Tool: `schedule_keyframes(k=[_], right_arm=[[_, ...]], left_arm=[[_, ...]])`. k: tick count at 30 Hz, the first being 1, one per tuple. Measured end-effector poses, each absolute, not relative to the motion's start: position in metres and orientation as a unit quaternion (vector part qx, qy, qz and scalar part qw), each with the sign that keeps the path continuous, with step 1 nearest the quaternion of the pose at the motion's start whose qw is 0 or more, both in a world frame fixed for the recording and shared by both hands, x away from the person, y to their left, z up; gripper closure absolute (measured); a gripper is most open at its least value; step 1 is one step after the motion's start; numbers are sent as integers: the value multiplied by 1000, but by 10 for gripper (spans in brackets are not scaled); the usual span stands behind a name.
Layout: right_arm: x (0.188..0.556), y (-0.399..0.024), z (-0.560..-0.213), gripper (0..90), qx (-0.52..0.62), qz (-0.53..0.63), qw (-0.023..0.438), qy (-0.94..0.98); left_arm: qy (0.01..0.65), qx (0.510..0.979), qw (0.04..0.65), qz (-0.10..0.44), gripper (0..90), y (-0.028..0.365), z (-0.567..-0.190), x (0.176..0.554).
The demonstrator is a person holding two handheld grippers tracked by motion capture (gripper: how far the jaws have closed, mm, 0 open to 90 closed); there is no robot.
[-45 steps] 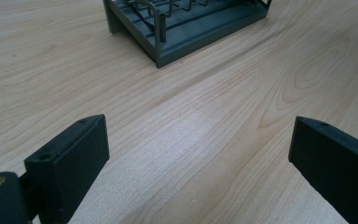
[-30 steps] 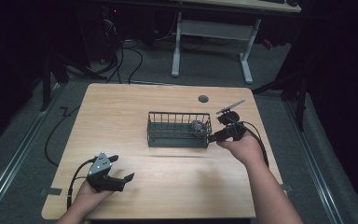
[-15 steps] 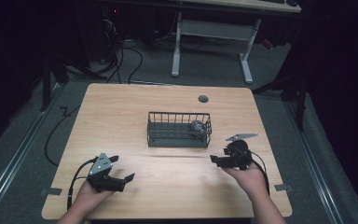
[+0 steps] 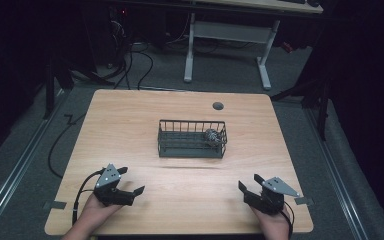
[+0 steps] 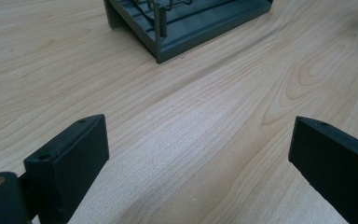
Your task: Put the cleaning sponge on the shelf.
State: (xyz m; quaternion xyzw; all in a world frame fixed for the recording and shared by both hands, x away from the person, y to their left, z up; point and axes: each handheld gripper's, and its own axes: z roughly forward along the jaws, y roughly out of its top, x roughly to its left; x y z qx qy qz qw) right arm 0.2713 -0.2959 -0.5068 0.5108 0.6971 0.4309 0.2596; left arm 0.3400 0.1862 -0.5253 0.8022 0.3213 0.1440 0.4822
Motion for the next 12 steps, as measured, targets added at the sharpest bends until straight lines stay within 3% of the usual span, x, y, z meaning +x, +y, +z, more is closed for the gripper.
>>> schedule_keyframes(k=[12], right_arm=[[280,-291,-522,236,499,406,236,728]], left_arm=[[329,799,482,146,56,188,-525,341]])
